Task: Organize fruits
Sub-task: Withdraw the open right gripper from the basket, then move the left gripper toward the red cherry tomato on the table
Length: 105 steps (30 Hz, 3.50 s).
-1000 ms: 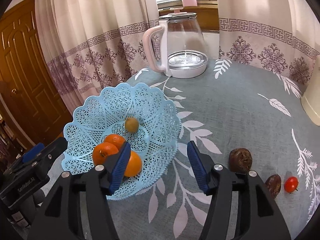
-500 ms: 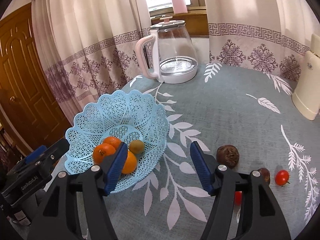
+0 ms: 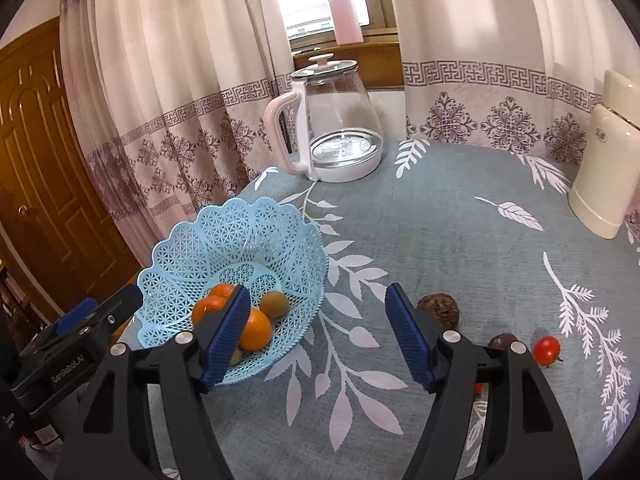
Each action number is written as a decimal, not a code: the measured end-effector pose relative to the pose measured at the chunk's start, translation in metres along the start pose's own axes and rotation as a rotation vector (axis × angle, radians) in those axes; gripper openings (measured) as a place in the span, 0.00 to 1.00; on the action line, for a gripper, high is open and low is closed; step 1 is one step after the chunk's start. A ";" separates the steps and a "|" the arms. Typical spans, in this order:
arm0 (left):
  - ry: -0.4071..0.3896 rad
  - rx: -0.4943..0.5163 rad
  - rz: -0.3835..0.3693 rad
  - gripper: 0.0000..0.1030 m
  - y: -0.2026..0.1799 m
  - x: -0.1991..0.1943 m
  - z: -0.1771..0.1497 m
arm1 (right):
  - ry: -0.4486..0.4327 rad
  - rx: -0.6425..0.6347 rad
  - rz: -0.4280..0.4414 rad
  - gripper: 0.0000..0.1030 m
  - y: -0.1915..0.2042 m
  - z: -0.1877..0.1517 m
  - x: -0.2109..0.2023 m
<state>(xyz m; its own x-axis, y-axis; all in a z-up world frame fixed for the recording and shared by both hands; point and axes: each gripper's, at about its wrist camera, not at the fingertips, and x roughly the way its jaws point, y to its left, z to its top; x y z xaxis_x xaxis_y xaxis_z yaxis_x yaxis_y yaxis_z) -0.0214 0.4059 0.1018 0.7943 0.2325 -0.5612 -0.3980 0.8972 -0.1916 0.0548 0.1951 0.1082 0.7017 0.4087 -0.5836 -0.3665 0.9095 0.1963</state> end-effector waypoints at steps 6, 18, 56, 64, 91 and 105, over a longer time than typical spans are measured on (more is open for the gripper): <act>-0.002 0.012 -0.009 0.97 -0.005 -0.002 -0.001 | -0.016 0.037 -0.008 0.70 -0.011 0.001 -0.009; -0.015 0.040 -0.037 0.97 -0.014 -0.011 -0.002 | -0.045 0.228 0.065 0.89 -0.055 0.001 -0.031; 0.155 0.253 -0.379 0.97 -0.102 -0.018 -0.045 | -0.087 0.484 0.245 0.95 -0.149 -0.031 -0.089; 0.312 0.161 -0.588 0.97 -0.108 -0.004 -0.058 | -0.124 0.464 0.092 0.95 -0.160 -0.044 -0.096; 0.383 0.316 -0.438 0.97 -0.156 0.031 -0.090 | -0.061 0.341 -0.154 0.95 -0.192 -0.074 -0.076; 0.399 0.461 -0.406 0.97 -0.214 0.052 -0.100 | -0.019 0.361 -0.253 0.95 -0.220 -0.087 -0.066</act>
<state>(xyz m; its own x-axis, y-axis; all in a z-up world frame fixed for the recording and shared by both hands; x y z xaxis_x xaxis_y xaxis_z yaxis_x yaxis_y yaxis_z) 0.0593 0.1891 0.0333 0.5757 -0.2274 -0.7854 0.1954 0.9710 -0.1380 0.0360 -0.0382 0.0345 0.7543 0.1679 -0.6347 0.0530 0.9480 0.3138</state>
